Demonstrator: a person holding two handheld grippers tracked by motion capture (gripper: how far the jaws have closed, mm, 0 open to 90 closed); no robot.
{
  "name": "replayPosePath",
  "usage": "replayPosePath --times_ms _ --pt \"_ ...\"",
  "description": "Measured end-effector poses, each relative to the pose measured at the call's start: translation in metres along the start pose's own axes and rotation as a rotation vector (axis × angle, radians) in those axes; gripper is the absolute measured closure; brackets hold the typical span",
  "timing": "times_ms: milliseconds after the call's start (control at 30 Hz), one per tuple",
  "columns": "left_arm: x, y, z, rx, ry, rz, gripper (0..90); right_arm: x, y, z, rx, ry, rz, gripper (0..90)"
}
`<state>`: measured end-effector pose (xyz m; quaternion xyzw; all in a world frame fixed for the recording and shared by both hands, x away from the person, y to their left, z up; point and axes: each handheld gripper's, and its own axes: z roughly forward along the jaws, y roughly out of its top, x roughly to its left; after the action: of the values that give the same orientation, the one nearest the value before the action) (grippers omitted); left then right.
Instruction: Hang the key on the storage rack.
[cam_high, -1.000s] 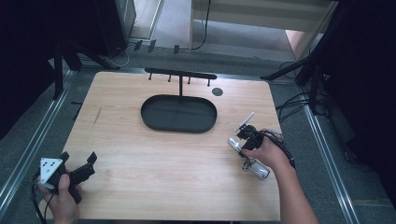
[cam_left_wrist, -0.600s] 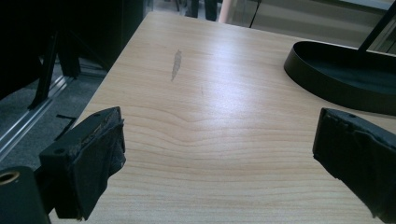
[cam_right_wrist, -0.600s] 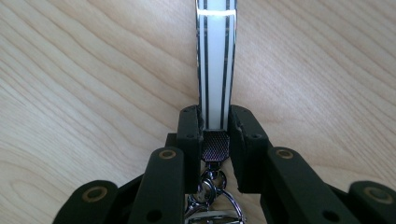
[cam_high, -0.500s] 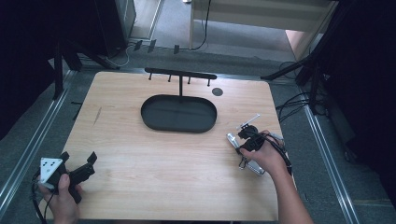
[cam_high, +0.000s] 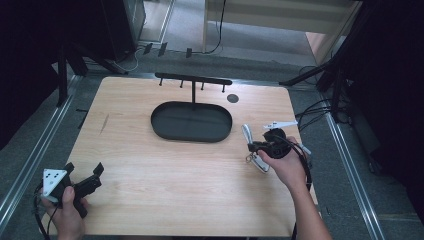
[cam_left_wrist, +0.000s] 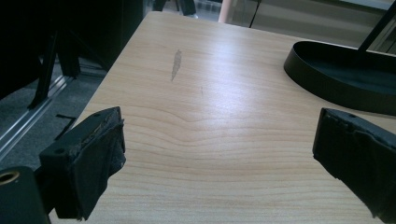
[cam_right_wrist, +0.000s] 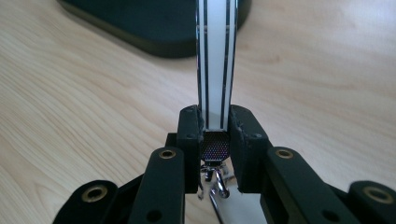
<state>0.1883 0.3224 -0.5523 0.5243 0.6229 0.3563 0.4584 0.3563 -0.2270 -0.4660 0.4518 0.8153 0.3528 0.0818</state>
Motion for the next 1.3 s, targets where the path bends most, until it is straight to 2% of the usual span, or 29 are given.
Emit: replayPosePath --times_ms 200,333,433,567,733,967,1100,1233,1300 --pt "0.000 0.000 0.000 -0.001 0.000 -0.004 2.3 0.008 0.011 -0.005 -0.121 0.075 0.016 76.0" --pt "0.000 0.000 0.000 0.000 0.000 -0.004 2.3 0.015 0.018 -0.006 -0.185 0.129 0.001 76.0" --pt "0.000 0.000 0.000 0.000 0.000 -0.002 2.3 0.019 0.024 -0.005 -0.229 0.152 -0.015 76.0" --pt "0.000 0.000 0.000 0.000 -0.001 -0.003 2.3 0.026 0.032 -0.003 -0.288 0.194 -0.015 76.0" --pt "0.000 0.000 0.000 0.000 -0.002 -0.005 2.3 0.033 0.044 0.001 -0.328 0.218 -0.037 76.0" --pt "0.001 0.000 0.000 0.000 -0.003 -0.006 2.3 0.035 0.060 0.010 -0.396 0.285 -0.030 76.0" --pt "0.001 0.000 0.000 0.001 -0.003 -0.004 2.3 0.033 0.069 0.020 -0.410 0.285 -0.043 76.0" --pt "0.001 0.000 0.000 0.003 -0.004 -0.004 2.3 0.027 0.076 0.029 -0.433 0.307 -0.003 75.9" --pt "0.001 0.000 0.000 0.003 -0.005 -0.004 2.3 0.024 0.078 0.033 -0.451 0.313 -0.003 76.0"
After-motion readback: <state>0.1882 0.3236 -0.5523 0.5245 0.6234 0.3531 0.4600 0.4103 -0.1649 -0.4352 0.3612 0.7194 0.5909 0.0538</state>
